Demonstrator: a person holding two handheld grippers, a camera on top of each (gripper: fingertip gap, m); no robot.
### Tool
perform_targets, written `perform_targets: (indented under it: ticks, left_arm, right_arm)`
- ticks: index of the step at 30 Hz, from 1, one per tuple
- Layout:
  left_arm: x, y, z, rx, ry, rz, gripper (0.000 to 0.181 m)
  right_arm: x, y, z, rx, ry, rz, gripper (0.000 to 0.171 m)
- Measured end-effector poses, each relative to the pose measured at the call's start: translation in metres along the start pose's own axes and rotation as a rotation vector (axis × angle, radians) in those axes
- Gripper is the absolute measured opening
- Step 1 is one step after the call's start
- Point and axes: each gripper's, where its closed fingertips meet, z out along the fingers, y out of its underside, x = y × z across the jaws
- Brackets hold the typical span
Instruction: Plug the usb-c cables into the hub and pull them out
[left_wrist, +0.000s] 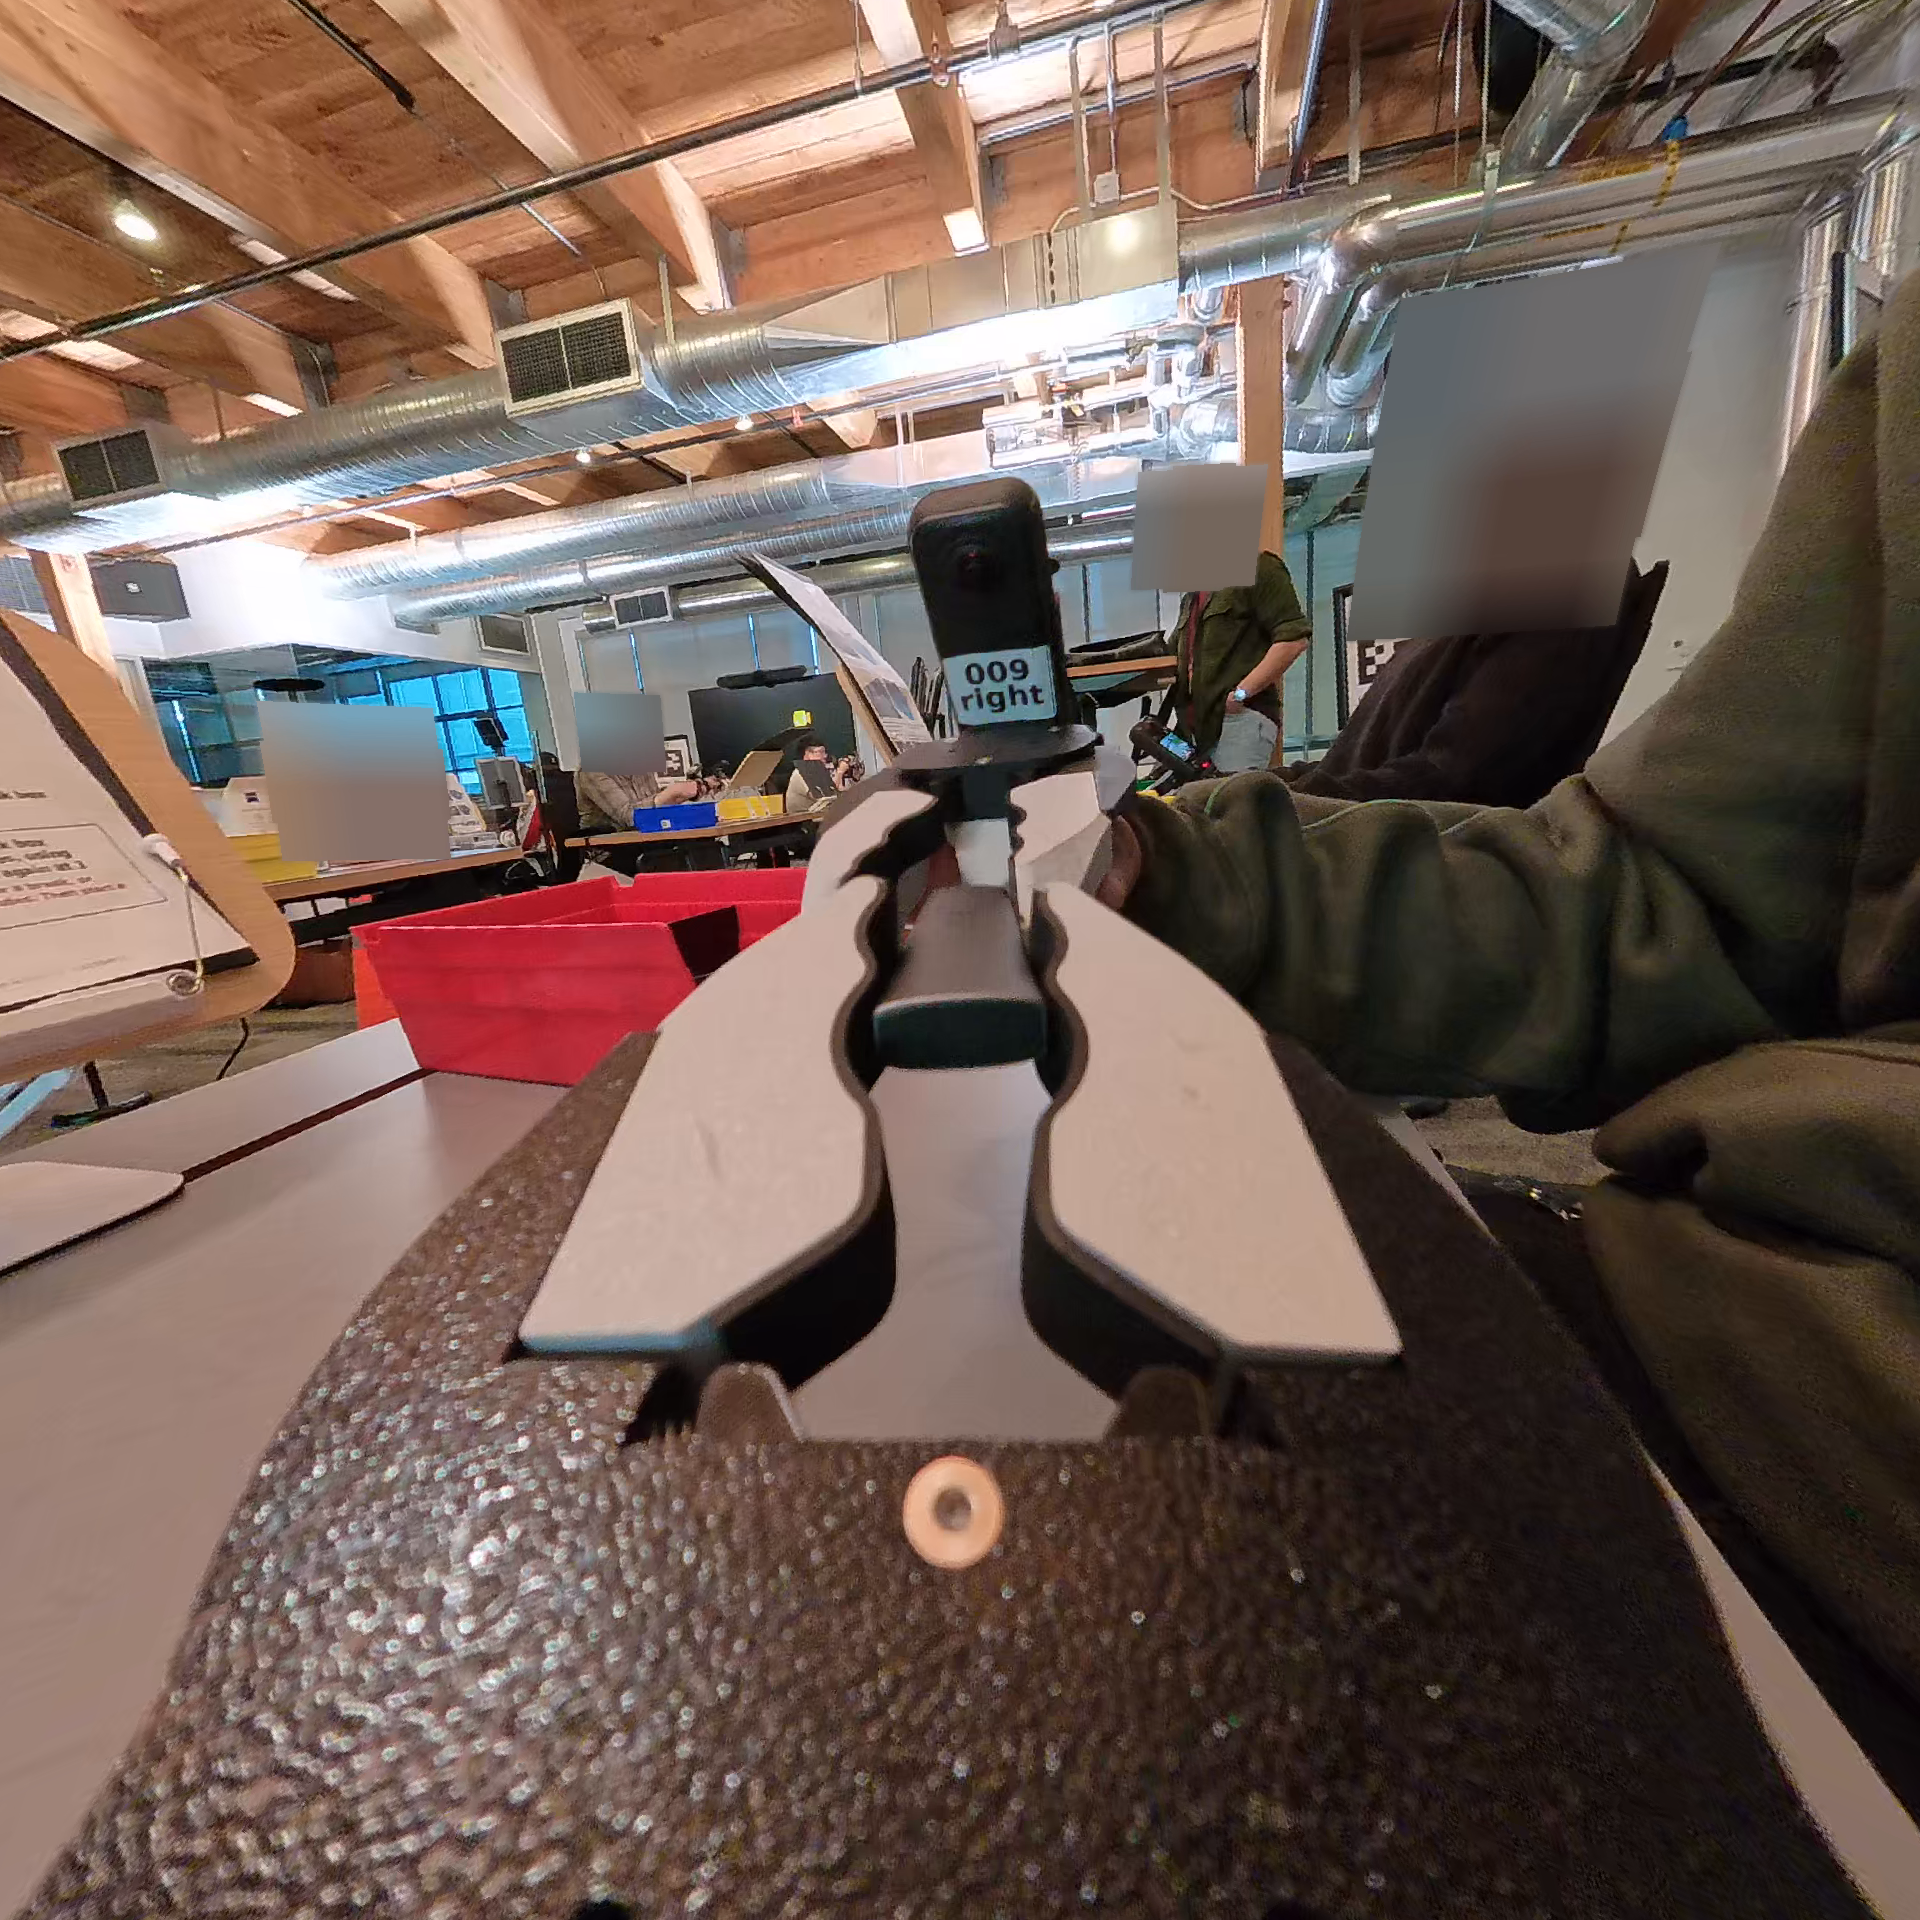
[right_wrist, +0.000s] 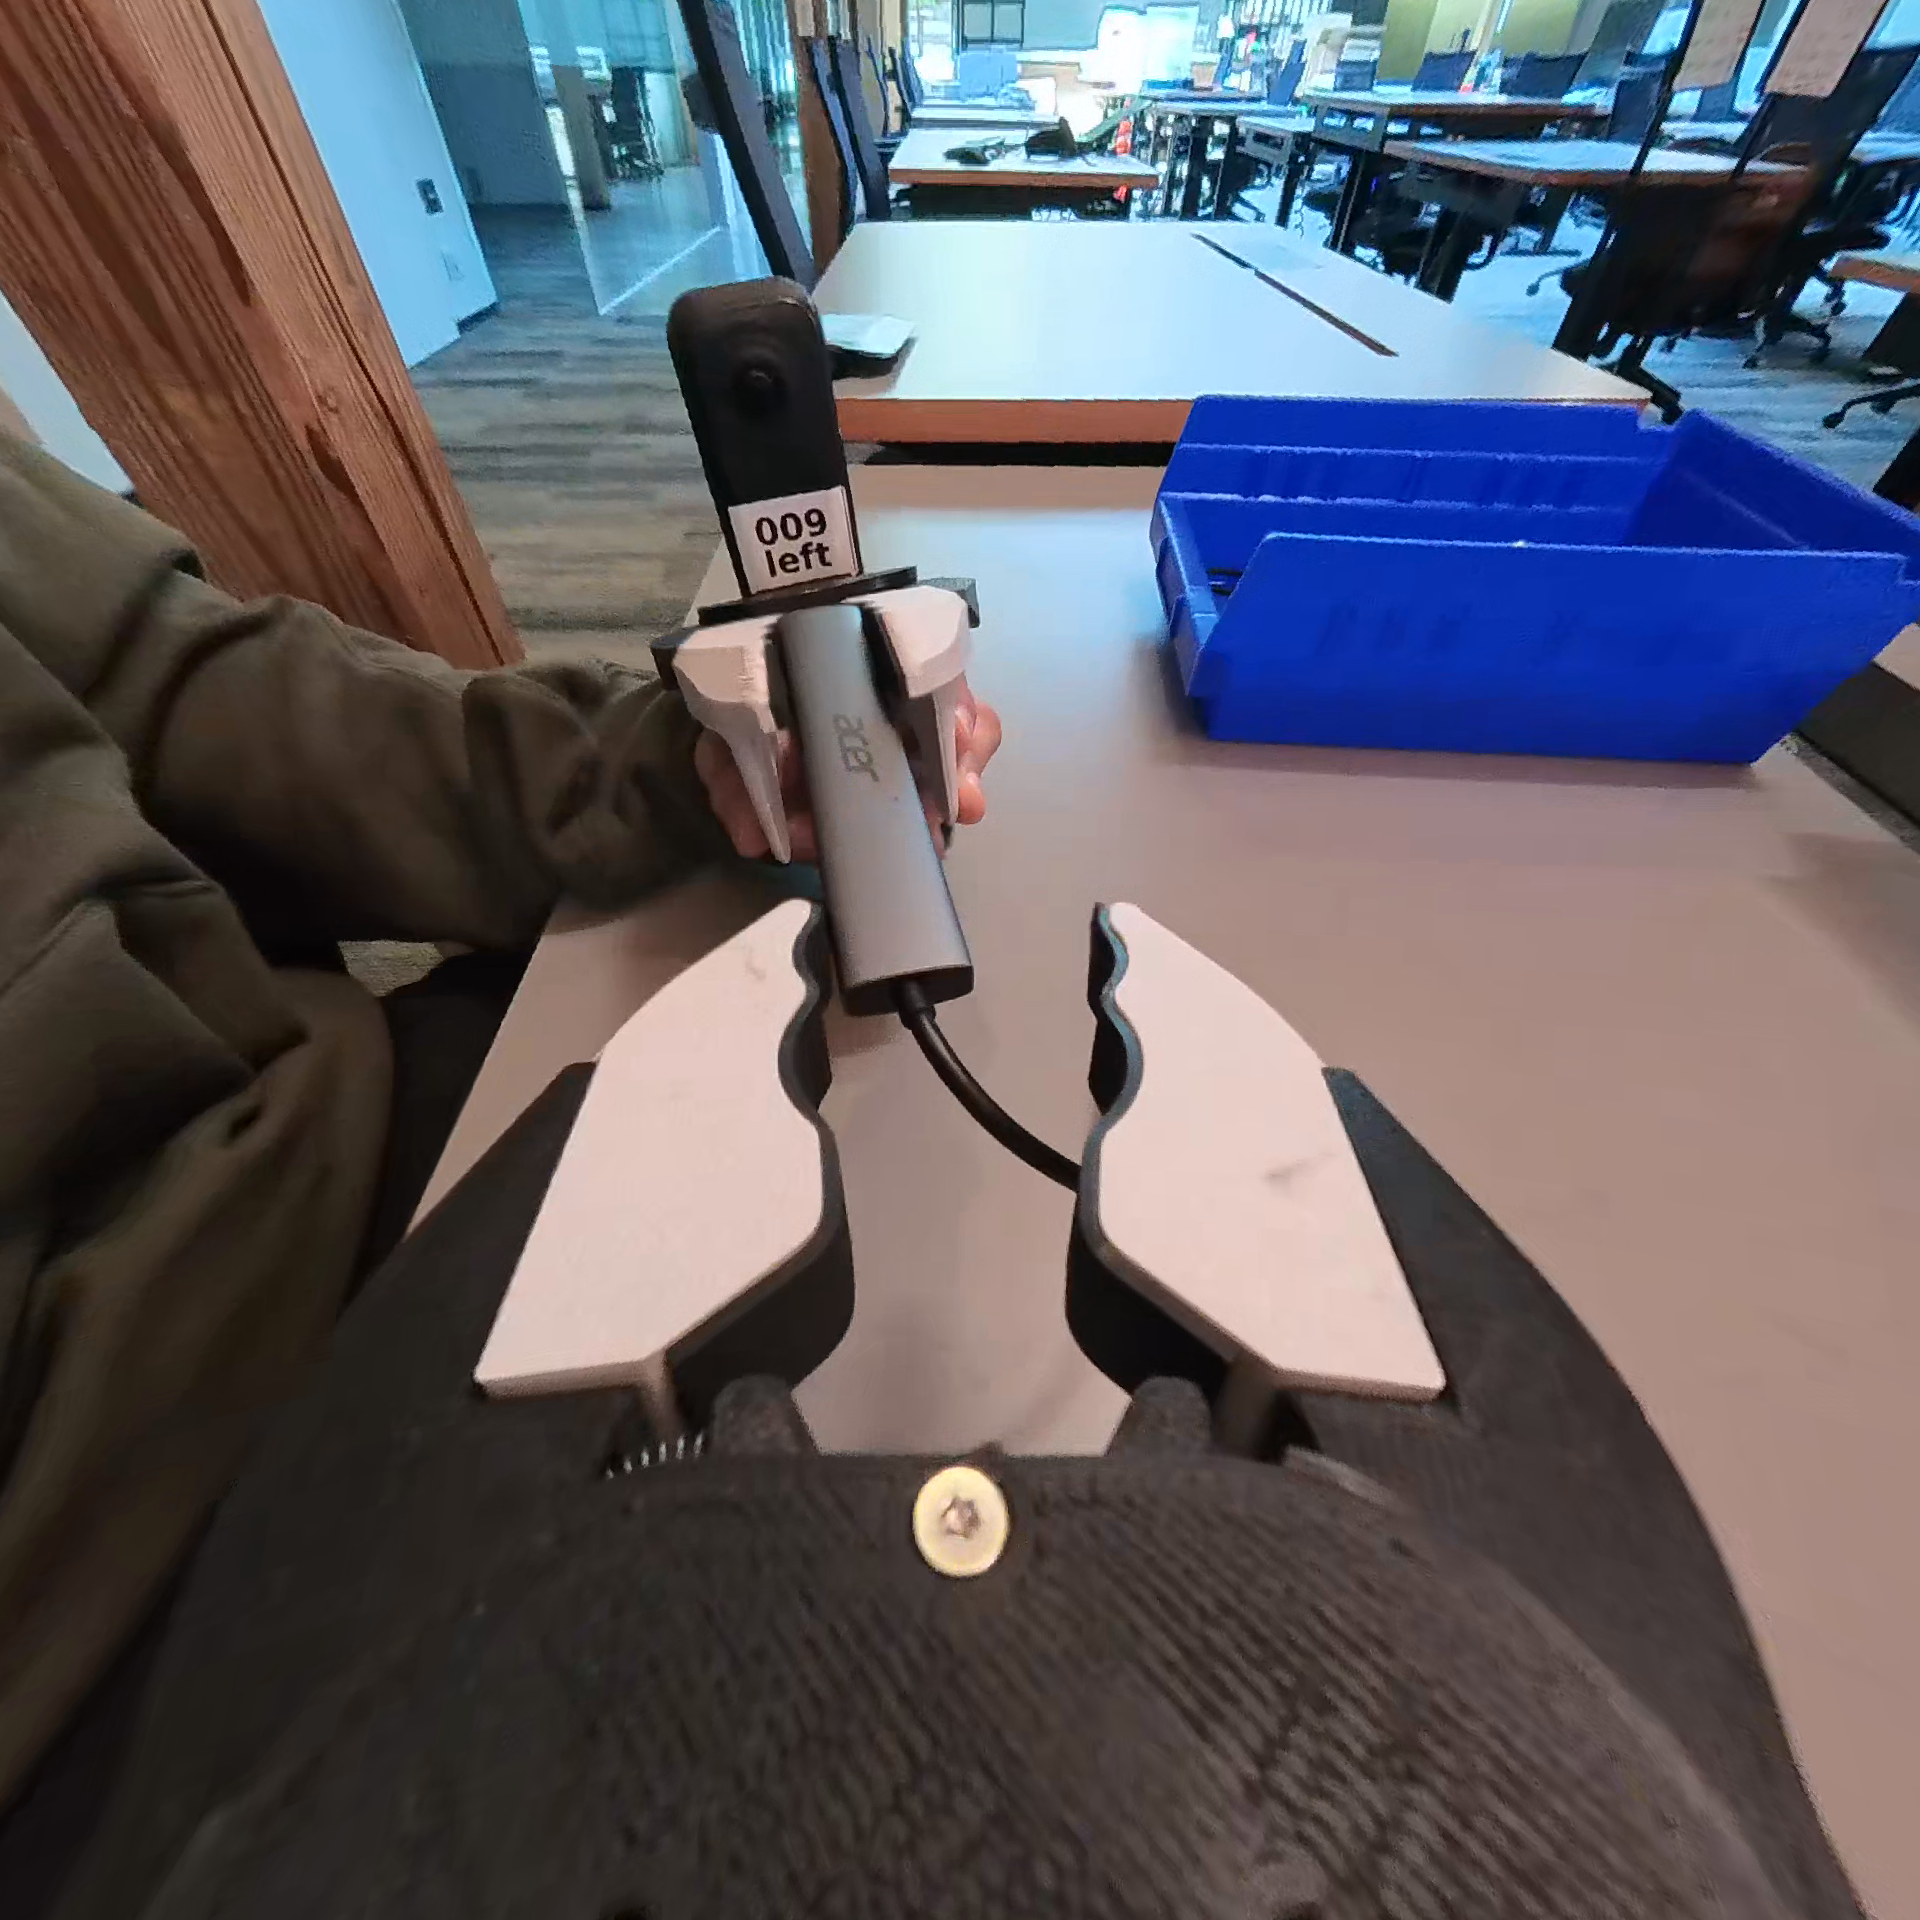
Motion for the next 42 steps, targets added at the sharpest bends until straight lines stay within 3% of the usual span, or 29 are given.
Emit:
perform_targets:
  ticks: [4, 7, 21, 26, 29, 34, 37, 42]
  left_arm:
    - [0.002, 0.000, 0.000, -0.003, 0.013, 0.000, 0.024]
    - [0.002, 0.000, 0.001, -0.003, 0.019, -0.003, 0.024]
    - [0.006, 0.002, 0.002, -0.019, 0.041, 0.007, 0.024]
    - [0.008, 0.004, 0.003, -0.030, 0.053, 0.014, 0.024]
    - [0.007, 0.003, 0.002, -0.020, 0.048, 0.011, 0.024]
    - [0.009, 0.006, 0.005, -0.044, 0.057, 0.024, 0.024]
    - [0.009, 0.005, 0.005, -0.042, 0.056, 0.022, 0.024]
    - [0.008, 0.006, 0.006, -0.045, 0.049, 0.019, 0.024]
  right_arm:
    - [-0.004, 0.008, 0.003, -0.036, -0.026, -0.005, 0.044]
    - [-0.013, 0.017, 0.005, -0.092, -0.090, -0.040, 0.024]
    - [-0.016, 0.043, 0.016, -0.243, -0.103, -0.068, 0.024]
    - [-0.016, 0.042, 0.026, -0.267, -0.075, -0.134, 0.032]
    - [-0.018, 0.039, 0.029, -0.283, -0.083, -0.167, 0.025]
    - [-0.022, 0.018, 0.034, -0.203, -0.083, -0.131, 0.031]
    - [-0.027, 0.020, 0.034, -0.246, -0.110, -0.145, 0.022]
    - [-0.025, 0.019, 0.031, -0.304, -0.099, -0.178, 0.022]
